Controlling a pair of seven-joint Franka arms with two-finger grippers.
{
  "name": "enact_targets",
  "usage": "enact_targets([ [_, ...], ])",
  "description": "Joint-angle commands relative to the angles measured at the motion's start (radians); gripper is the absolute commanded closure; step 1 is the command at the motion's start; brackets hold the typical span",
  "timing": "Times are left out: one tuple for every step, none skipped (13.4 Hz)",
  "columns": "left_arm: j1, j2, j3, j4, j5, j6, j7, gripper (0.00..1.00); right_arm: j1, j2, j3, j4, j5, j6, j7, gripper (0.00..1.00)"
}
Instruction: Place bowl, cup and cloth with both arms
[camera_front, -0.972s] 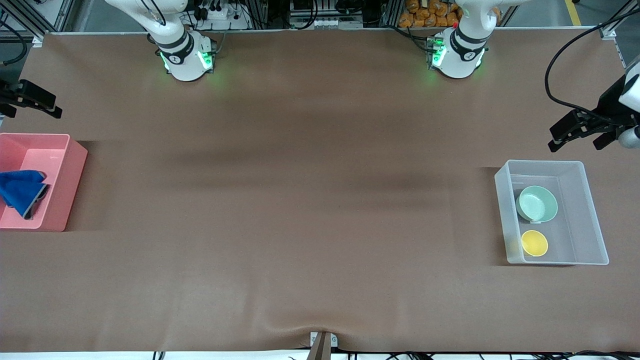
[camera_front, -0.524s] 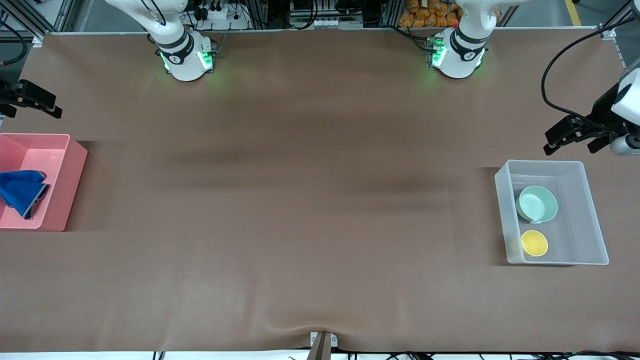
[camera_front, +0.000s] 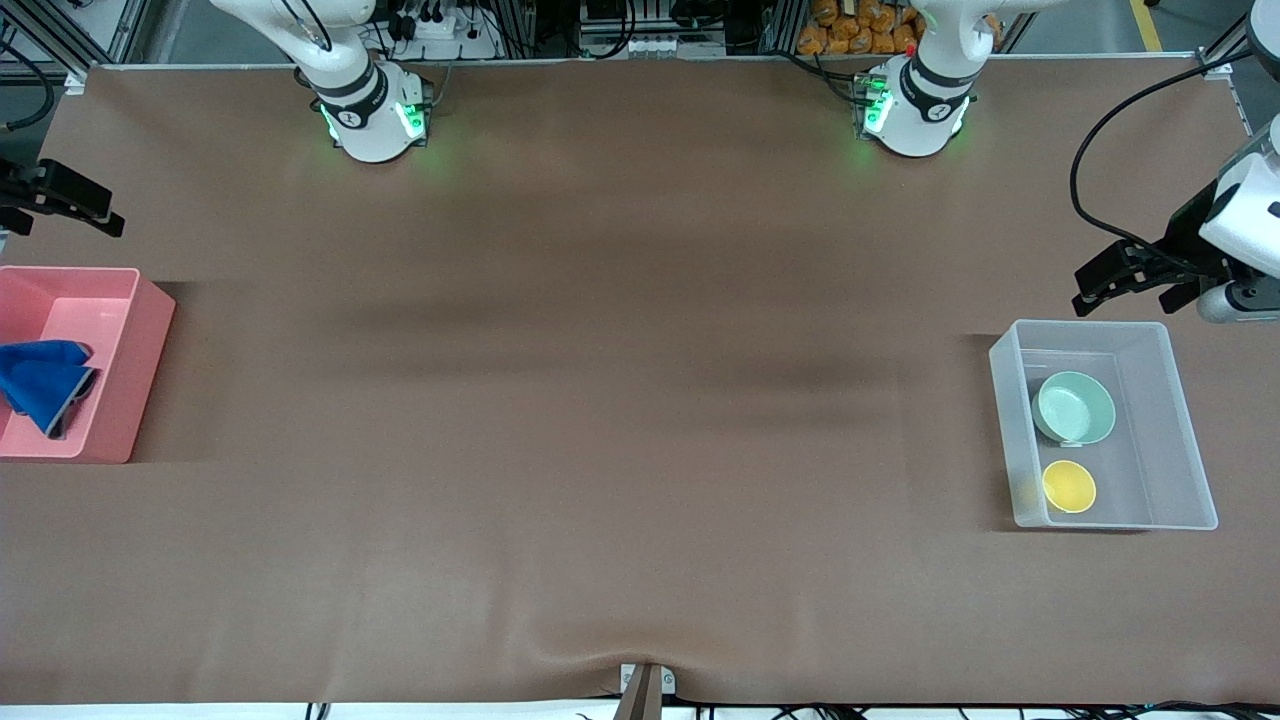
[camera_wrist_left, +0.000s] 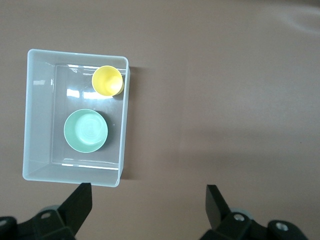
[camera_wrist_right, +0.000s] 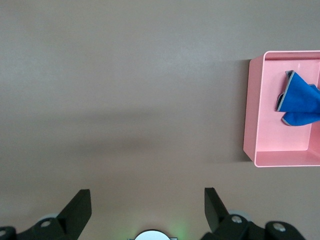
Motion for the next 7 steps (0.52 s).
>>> enact_targets([
  [-0.017, 0.008, 0.015, 0.017, -0.014, -0.017, -0.010, 0.00, 0.016, 0.004, -0.011, 0.009, 0.011, -0.006, 0.015, 0.00],
  [-0.017, 0.008, 0.015, 0.017, -0.014, -0.017, -0.010, 0.00, 0.017, 0.004, -0.011, 0.009, 0.011, -0.006, 0.015, 0.00],
  [-0.017, 0.008, 0.015, 0.016, -0.014, -0.017, -0.012, 0.00, 0.017, 0.004, -0.011, 0.009, 0.011, -0.006, 0.015, 0.00],
  [-0.019, 0.008, 0.017, 0.016, -0.012, -0.018, -0.013, 0.00, 0.016, 0.004, -0.011, 0.009, 0.011, -0.006, 0.015, 0.00],
  [-0.022, 0.009, 0.015, 0.016, -0.014, -0.017, -0.013, 0.00, 0.014, 0.004, -0.011, 0.009, 0.009, -0.006, 0.015, 0.00],
  [-0.026, 0.009, 0.017, 0.016, -0.014, -0.018, -0.013, 0.00, 0.014, 0.003, -0.011, 0.009, 0.011, -0.008, 0.015, 0.00],
  [-0.028, 0.009, 0.020, 0.016, -0.012, -0.018, -0.015, 0.00, 0.014, 0.004, -0.011, 0.009, 0.011, -0.008, 0.015, 0.00],
])
